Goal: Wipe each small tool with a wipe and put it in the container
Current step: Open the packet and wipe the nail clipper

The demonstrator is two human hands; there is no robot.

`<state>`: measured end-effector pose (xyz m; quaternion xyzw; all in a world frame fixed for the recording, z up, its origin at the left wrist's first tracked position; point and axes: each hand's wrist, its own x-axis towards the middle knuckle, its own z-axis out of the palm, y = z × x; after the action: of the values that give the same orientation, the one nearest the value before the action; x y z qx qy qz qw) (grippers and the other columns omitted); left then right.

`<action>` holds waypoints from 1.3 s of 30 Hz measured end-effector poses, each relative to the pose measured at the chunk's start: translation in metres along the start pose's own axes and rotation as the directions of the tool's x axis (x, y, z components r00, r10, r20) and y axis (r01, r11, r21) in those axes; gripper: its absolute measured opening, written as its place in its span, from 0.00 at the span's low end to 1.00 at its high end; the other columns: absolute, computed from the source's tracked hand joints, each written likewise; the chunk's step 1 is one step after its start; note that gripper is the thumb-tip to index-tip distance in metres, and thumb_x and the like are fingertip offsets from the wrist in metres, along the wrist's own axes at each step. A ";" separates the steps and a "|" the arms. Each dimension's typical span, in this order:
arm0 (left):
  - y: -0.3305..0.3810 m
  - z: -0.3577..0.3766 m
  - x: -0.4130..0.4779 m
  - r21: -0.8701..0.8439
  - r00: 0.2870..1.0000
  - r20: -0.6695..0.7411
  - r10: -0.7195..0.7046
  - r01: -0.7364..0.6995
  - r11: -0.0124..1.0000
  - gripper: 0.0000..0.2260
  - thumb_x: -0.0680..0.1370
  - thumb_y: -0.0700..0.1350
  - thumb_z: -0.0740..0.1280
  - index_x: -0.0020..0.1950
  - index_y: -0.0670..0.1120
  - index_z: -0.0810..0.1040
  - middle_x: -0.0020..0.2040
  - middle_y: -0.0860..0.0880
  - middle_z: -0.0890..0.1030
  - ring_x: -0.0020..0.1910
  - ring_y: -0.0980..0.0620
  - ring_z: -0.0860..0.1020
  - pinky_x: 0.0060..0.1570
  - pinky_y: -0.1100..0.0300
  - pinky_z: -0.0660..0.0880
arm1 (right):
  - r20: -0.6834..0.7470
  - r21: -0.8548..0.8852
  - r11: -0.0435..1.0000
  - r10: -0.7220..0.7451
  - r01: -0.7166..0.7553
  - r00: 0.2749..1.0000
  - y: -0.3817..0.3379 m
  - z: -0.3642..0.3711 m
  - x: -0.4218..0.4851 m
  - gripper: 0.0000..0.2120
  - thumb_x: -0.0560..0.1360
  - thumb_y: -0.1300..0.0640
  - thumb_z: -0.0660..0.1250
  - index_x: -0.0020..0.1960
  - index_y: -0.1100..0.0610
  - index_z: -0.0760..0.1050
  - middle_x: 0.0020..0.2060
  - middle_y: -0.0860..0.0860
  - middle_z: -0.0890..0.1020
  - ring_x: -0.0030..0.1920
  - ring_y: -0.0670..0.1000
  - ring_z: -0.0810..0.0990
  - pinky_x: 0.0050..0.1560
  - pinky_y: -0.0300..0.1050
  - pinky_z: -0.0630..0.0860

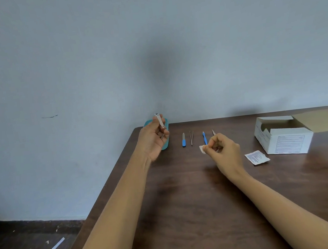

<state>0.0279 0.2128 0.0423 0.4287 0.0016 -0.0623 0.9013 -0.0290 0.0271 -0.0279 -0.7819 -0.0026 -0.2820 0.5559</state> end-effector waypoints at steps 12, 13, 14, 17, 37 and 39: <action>0.032 0.010 0.074 0.971 0.979 -0.157 0.131 0.130 0.199 0.09 0.73 0.38 0.68 0.32 0.41 0.74 0.29 0.47 0.71 0.25 0.53 0.65 0.26 0.64 0.63 | -0.078 0.268 0.943 0.225 -0.197 0.971 0.021 -0.005 0.012 0.09 0.71 0.60 0.73 0.40 0.53 0.73 0.32 0.49 0.83 0.39 0.50 0.81 0.49 0.49 0.75; 0.030 0.012 0.079 0.986 0.978 -0.145 0.153 0.129 0.110 0.11 0.72 0.37 0.68 0.31 0.41 0.72 0.28 0.48 0.71 0.24 0.53 0.65 0.25 0.64 0.63 | -0.070 0.275 0.941 0.225 -0.198 0.972 0.022 -0.005 0.012 0.08 0.71 0.60 0.73 0.40 0.53 0.73 0.32 0.49 0.83 0.38 0.50 0.81 0.49 0.49 0.75; 0.028 0.013 0.084 0.991 0.977 -0.134 0.164 0.129 0.043 0.11 0.72 0.37 0.68 0.31 0.42 0.71 0.28 0.48 0.71 0.24 0.53 0.66 0.26 0.64 0.64 | -0.061 0.283 0.939 0.222 -0.197 0.973 0.022 -0.005 0.012 0.08 0.72 0.60 0.73 0.40 0.53 0.74 0.31 0.50 0.83 0.37 0.48 0.80 0.48 0.49 0.74; 0.022 0.013 0.100 0.983 0.978 -0.138 0.155 0.154 -0.100 0.09 0.72 0.38 0.69 0.34 0.42 0.73 0.32 0.47 0.75 0.27 0.53 0.70 0.31 0.63 0.69 | -0.028 0.307 0.930 0.219 -0.200 0.975 0.024 -0.004 0.012 0.04 0.72 0.60 0.73 0.43 0.55 0.77 0.33 0.51 0.84 0.34 0.44 0.80 0.46 0.45 0.73; -0.004 -0.010 0.130 0.935 0.959 -0.178 0.221 0.234 -0.265 0.13 0.78 0.40 0.63 0.62 0.40 0.72 0.60 0.43 0.75 0.57 0.45 0.76 0.48 0.55 0.71 | 0.022 0.368 0.912 0.188 -0.183 0.982 0.026 -0.002 0.013 0.02 0.72 0.63 0.72 0.45 0.58 0.82 0.37 0.53 0.85 0.38 0.47 0.83 0.37 0.34 0.74; 0.001 -0.007 0.129 0.945 0.960 -0.152 0.237 0.212 -0.251 0.12 0.76 0.40 0.66 0.58 0.40 0.74 0.58 0.43 0.76 0.54 0.45 0.78 0.44 0.56 0.71 | 0.011 0.395 0.900 0.197 -0.185 0.980 0.025 -0.003 0.014 0.03 0.72 0.64 0.72 0.45 0.59 0.82 0.38 0.54 0.85 0.38 0.47 0.83 0.38 0.35 0.75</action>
<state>0.1566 0.2044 0.0318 0.9768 0.0751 0.0319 0.1980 -0.0110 0.0105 -0.0424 -0.6461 0.0255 -0.2314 0.7269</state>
